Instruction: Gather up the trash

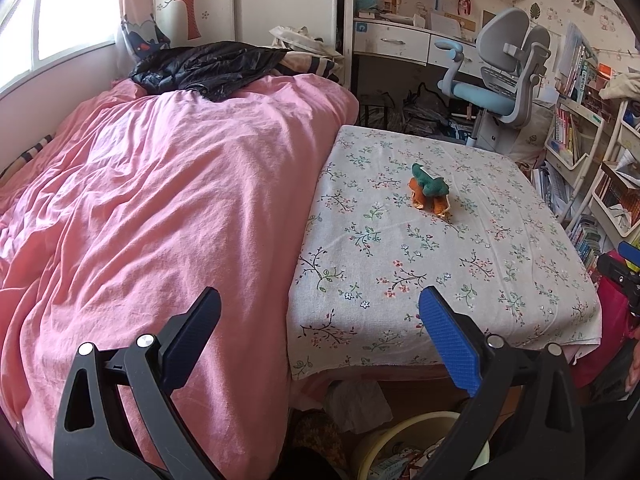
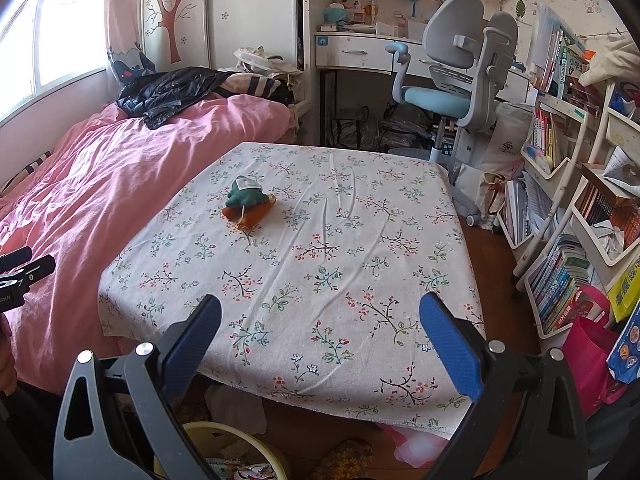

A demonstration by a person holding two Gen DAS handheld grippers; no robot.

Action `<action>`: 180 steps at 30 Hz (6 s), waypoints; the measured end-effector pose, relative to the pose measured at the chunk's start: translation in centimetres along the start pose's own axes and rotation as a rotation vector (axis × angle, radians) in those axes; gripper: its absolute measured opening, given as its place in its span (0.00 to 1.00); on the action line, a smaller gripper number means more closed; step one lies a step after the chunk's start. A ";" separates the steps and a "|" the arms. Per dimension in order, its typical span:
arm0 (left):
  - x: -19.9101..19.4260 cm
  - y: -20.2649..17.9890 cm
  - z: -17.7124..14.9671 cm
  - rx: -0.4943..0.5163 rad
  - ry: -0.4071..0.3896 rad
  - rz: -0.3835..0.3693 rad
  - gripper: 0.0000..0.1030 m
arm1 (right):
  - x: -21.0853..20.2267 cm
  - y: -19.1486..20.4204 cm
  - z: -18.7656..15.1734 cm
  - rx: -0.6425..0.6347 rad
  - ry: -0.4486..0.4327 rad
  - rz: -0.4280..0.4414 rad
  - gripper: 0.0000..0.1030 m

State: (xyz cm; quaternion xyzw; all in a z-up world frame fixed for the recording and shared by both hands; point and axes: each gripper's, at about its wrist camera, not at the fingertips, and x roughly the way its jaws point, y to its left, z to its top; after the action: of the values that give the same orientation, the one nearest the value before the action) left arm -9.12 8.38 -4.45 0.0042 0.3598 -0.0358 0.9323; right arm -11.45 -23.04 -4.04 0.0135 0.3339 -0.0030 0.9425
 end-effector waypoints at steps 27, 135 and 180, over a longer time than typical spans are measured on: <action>1.6 1.1 1.1 -0.083 0.074 -0.052 0.93 | 19.2 10.6 9.9 -0.158 0.153 0.136 0.76; 1.4 -10.6 -9.6 0.206 0.336 -0.279 0.16 | 1.1 2.7 -10.9 0.322 0.173 0.294 0.73; 1.4 2.6 -0.5 -0.229 0.098 -0.026 0.93 | 2.6 7.4 -11.5 0.060 0.187 0.240 0.78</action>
State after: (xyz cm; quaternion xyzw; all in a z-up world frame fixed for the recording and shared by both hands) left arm -8.27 10.91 -5.79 -0.1052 0.4065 -0.0064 0.9076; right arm -16.54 -15.32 -14.41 0.0817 0.4162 0.1009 0.9000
